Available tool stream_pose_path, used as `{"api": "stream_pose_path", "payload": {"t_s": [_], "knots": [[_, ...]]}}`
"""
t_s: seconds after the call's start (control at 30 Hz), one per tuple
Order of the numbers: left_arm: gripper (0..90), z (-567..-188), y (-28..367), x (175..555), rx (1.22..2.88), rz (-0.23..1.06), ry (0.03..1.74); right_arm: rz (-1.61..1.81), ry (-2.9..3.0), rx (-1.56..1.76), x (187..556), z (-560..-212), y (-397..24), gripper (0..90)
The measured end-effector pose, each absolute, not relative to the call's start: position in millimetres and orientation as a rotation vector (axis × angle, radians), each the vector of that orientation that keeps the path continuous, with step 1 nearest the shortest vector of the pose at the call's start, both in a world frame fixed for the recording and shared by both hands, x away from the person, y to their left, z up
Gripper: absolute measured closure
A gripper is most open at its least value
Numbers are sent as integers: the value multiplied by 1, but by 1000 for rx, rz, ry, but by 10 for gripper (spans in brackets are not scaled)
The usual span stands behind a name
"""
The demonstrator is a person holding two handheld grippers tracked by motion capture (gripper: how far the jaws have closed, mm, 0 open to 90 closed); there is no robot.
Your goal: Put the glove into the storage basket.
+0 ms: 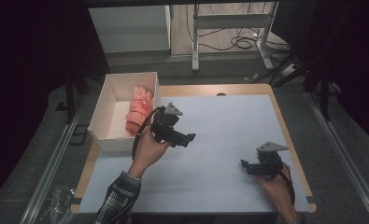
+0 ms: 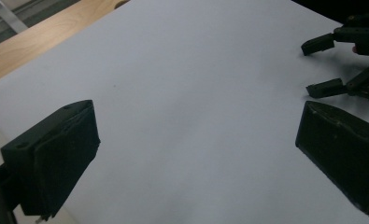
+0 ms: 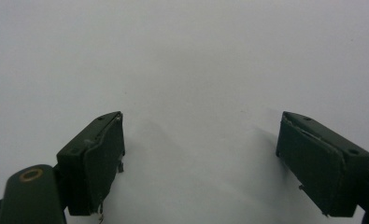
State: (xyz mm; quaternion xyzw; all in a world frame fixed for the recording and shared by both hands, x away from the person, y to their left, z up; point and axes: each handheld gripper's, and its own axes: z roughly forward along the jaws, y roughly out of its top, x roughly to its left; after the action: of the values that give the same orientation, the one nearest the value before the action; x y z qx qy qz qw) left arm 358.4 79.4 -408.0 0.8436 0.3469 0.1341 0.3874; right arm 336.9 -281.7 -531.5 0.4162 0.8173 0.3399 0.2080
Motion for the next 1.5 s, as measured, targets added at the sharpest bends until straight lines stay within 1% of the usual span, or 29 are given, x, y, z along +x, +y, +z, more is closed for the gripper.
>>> {"api": "stream_pose_path", "payload": {"t_s": [0.33, 0.8, 1.5], "knots": [[0, -421, 64, 348, 2158, 309, 839, 944, 2276, 1158, 337, -531, -282, 155], [1, -448, 57, 341, 2163, 268, 834, 944, 2276, 1155, 337, -531, -282, 156], [2, -487, 71, 330, 2173, 255, 869, 946, 2275, 1159, 337, -531, -282, 156]]}}
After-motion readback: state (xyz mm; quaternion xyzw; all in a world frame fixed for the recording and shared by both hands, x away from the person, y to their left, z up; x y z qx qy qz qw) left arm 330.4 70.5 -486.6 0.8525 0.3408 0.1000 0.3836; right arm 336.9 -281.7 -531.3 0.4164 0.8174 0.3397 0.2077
